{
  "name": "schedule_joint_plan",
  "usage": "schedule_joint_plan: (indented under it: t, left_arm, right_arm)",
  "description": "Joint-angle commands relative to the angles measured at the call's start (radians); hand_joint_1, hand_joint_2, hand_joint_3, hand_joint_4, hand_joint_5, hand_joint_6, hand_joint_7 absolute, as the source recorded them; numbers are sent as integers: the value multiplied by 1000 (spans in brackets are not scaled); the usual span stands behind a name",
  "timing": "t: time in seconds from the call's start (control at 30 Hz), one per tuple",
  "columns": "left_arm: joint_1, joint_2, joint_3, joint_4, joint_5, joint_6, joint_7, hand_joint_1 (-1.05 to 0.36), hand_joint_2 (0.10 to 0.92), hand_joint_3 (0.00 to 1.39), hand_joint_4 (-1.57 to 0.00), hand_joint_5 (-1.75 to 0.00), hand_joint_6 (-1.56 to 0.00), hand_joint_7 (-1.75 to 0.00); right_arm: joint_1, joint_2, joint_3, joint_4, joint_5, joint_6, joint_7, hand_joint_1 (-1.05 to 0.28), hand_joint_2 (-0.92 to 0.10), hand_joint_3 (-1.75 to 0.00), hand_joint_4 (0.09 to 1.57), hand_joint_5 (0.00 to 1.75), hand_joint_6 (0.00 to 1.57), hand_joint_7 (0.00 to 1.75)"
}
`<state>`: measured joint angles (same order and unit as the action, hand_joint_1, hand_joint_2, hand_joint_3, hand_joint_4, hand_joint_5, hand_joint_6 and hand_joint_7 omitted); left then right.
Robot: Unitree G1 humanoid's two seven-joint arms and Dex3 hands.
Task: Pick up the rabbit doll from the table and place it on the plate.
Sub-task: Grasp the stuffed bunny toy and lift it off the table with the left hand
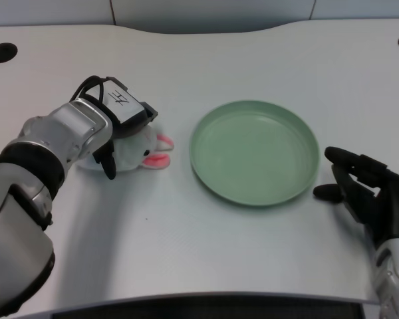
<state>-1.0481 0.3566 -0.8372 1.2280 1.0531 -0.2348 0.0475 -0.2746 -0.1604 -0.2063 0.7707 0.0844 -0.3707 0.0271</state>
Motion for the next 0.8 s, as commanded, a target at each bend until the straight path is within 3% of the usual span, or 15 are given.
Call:
schedule_joint_plan:
  t: [0.03, 0.2, 0.37, 0.53, 0.6, 0.63, 0.67, 0.8]
  left_arm:
    - [-9, -6, -1, 14, -8, 10, -7, -916, 758, 0, -238, -158, -240, -52]
    - [-12, -18, 31, 30, -53, 12, -82, -853, 727, 2, -310, -195, -313, -52]
    - [-18, -24, 47, 34, -80, 15, -125, -815, 712, 0, -342, -214, -322, -34]
    - [-18, -29, 66, 40, -108, 18, -144, -662, 693, 0, -439, -288, -461, -72]
    - [-16, -28, 62, 43, -107, 18, -132, -618, 693, 0, -425, -429, -546, -64]
    - [-14, -27, 60, 45, -105, 17, -126, -597, 689, 0, -371, -699, -617, -79]
    - [-14, -27, 59, 46, -105, 16, -122, -591, 688, 0, -330, -831, -643, -84]
    - [-16, -26, 39, 54, -86, 9, -88, -471, 685, 2, -390, -1065, -803, -176]
  right_arm:
    - [6, -2, -6, 3, 7, -1, 2, -410, -921, -166, 896, 829, 1029, 11]
    - [13, 1, -7, -16, 8, 16, -5, -418, -921, -160, 900, 829, 1040, 16]
    - [20, 2, -5, -29, 9, 20, 0, -409, -921, -164, 894, 827, 1033, 12]
    - [27, 4, -3, -47, 1, 35, -16, -393, -921, -172, 895, 826, 1028, 9]
    - [29, 4, -2, -49, 1, 32, -14, -393, -921, -173, 893, 824, 1027, 8]
    - [30, 4, -1, -51, 1, 32, -13, -405, -921, -172, 892, 823, 1026, 8]
    - [31, 3, 0, -52, 0, 32, -13, -409, -921, -172, 891, 823, 1026, 8]
    - [34, 5, -4, -58, 8, 33, -8, -413, -921, -162, 896, 827, 1035, 12]
